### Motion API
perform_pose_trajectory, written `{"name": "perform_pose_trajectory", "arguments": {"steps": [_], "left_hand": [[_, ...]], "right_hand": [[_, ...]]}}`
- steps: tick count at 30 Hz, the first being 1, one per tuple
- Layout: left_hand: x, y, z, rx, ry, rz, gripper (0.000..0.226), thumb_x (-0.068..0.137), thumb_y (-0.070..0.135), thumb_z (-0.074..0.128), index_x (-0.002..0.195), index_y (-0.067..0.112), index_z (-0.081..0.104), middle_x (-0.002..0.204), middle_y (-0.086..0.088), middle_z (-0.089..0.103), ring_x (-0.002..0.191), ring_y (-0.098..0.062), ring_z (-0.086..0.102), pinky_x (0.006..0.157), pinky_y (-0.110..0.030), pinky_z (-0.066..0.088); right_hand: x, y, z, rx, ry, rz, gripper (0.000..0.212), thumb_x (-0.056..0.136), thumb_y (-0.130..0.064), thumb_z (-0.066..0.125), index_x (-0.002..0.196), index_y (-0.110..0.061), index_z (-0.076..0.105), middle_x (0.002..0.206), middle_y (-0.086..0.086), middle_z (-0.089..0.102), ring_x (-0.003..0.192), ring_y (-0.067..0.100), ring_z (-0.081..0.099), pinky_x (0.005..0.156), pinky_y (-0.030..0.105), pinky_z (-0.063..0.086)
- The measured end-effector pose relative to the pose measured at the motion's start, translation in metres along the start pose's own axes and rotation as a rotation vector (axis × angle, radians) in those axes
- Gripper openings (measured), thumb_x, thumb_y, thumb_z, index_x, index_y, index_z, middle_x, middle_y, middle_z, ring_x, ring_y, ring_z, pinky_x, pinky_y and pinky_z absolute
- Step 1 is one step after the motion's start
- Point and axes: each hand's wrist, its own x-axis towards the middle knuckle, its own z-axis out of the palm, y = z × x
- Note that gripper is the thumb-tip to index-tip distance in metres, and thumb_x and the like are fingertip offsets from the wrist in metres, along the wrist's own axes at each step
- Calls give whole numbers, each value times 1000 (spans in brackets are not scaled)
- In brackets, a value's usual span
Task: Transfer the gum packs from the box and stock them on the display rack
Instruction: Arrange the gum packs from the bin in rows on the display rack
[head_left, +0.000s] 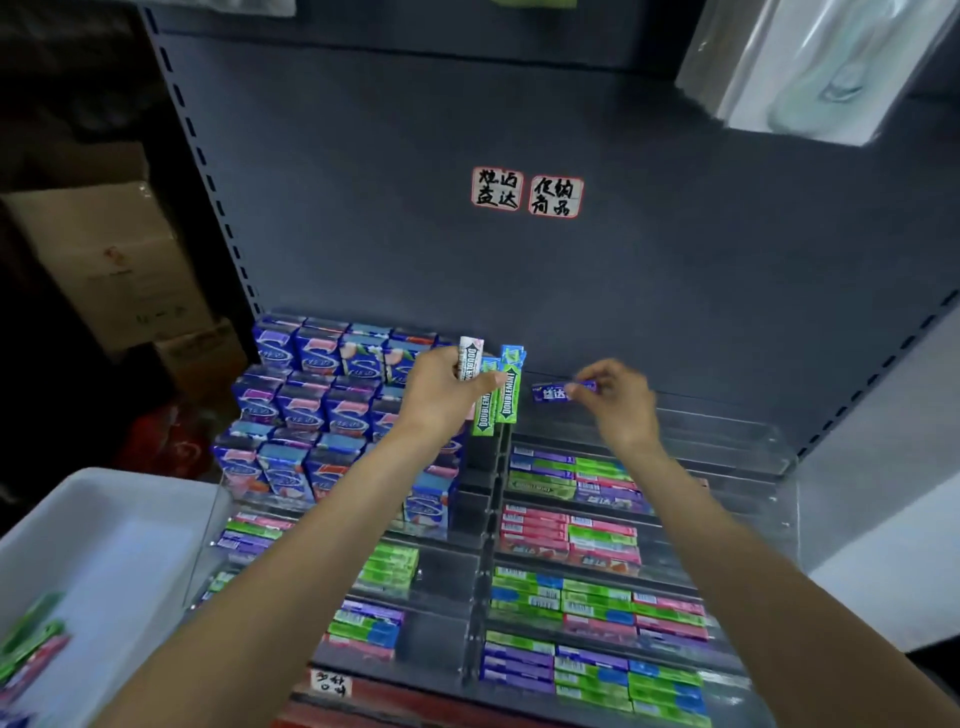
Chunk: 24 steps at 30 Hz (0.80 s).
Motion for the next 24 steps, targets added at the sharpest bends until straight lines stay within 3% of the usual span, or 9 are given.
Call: {"name": "perform_pose_trajectory", "arguments": {"steps": [3, 6, 9, 18, 20, 22, 24], "left_hand": [[5, 0, 2, 8, 10, 10, 29, 80, 19, 74, 92, -5, 64, 94, -24, 68, 91, -39, 65, 83, -50, 53], [9, -4, 3, 13, 3, 8, 34, 80, 21, 75, 90, -8, 62, 84, -22, 66, 74, -29, 61, 71, -38, 49], [9, -5, 3, 13, -7, -4, 42, 79, 23, 75, 95, -12, 58, 92, -29, 64, 76, -20, 54, 74, -40, 48], [3, 0, -1, -37, -7, -20, 23, 82, 13, 72, 94, -5, 65, 99, -23, 68, 91, -33, 66, 83, -41, 52], [3, -2, 0, -40, -15, -22, 24, 82, 14, 72, 93, -6, 63, 97, -23, 69, 88, -32, 66, 78, -38, 53], [3, -3, 0, -17, -30, -17, 21, 82, 15, 72, 86, -2, 62, 91, -19, 68, 80, -23, 62, 68, -27, 50], [3, -4, 1, -5, -37, -15, 23, 81, 17, 73, 82, -2, 60, 84, -20, 63, 75, -21, 56, 66, -29, 48]], "right_hand": [[9, 10, 3, -149, -222, -23, 9, 82, -5, 68, 84, -13, 64, 83, 3, 66, 80, 16, 60, 78, 29, 48], [10, 16, 1, -255, -419, -71, 16, 90, -5, 57, 101, -9, 68, 91, 4, 68, 86, 15, 61, 83, 26, 47], [9, 16, 0, -320, -489, -127, 21, 91, -17, 59, 109, -9, 68, 103, 4, 69, 93, 15, 61, 83, 23, 43], [7, 11, 7, -395, -488, -164, 32, 90, -24, 61, 120, -11, 62, 116, 6, 65, 102, 18, 58, 81, 19, 37], [7, 11, 6, -404, -485, -165, 34, 89, -26, 62, 120, -11, 62, 116, 5, 65, 102, 17, 58, 81, 19, 36], [8, 12, 5, -380, -482, -160, 33, 89, -26, 62, 119, -12, 62, 114, 5, 66, 100, 16, 59, 81, 20, 39], [8, 12, 3, -323, -481, -141, 31, 89, -25, 62, 117, -12, 63, 112, 5, 67, 96, 14, 61, 84, 23, 44]]}}
